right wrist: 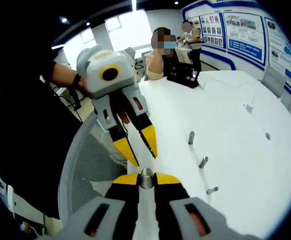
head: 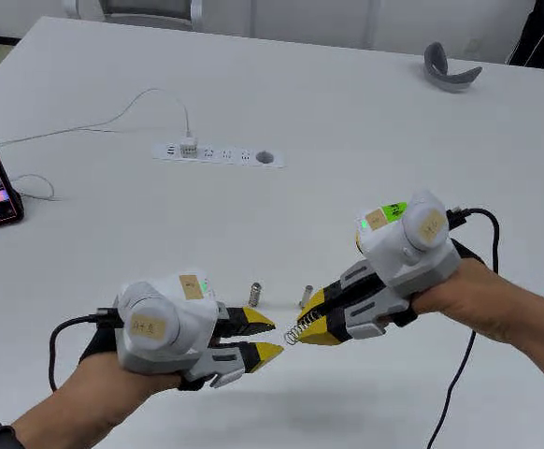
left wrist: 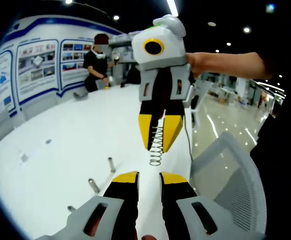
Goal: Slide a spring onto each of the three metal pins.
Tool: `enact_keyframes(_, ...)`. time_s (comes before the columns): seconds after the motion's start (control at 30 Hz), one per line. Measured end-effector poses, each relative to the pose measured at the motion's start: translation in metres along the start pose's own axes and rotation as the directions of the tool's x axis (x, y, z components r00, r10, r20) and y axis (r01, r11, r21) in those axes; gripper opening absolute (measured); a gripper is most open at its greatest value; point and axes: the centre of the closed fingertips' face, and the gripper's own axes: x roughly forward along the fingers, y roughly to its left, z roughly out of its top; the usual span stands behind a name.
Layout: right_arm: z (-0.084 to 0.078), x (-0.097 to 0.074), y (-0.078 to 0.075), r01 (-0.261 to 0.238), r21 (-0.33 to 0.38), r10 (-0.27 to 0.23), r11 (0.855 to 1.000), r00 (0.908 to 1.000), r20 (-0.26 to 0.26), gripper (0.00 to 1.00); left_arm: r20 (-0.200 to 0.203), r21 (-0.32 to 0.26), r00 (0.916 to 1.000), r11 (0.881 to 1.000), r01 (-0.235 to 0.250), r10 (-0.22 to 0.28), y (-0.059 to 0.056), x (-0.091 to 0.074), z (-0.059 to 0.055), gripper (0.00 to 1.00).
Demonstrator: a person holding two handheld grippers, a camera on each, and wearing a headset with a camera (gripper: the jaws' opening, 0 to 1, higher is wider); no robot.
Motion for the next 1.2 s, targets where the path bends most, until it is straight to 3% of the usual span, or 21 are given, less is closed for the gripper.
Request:
enact_keyframes(0.57,-0.03,-0.004,-0.013,0.078,0.081,-0.076,0.994,0.9966,-0.031,0.12,-0.028,-0.083,0.9954,0.992,-0.093,0.091,0.017,-0.016,-0.03,0.21)
enact_keyframes(1.2,-0.045,-0.008,-0.047,0.162,0.106,-0.155,0.981,0.9854,-0.07,0.12,-0.044,-0.171,0.9767,0.962,-0.214,0.21,0.043,-0.047,-0.055,0.27)
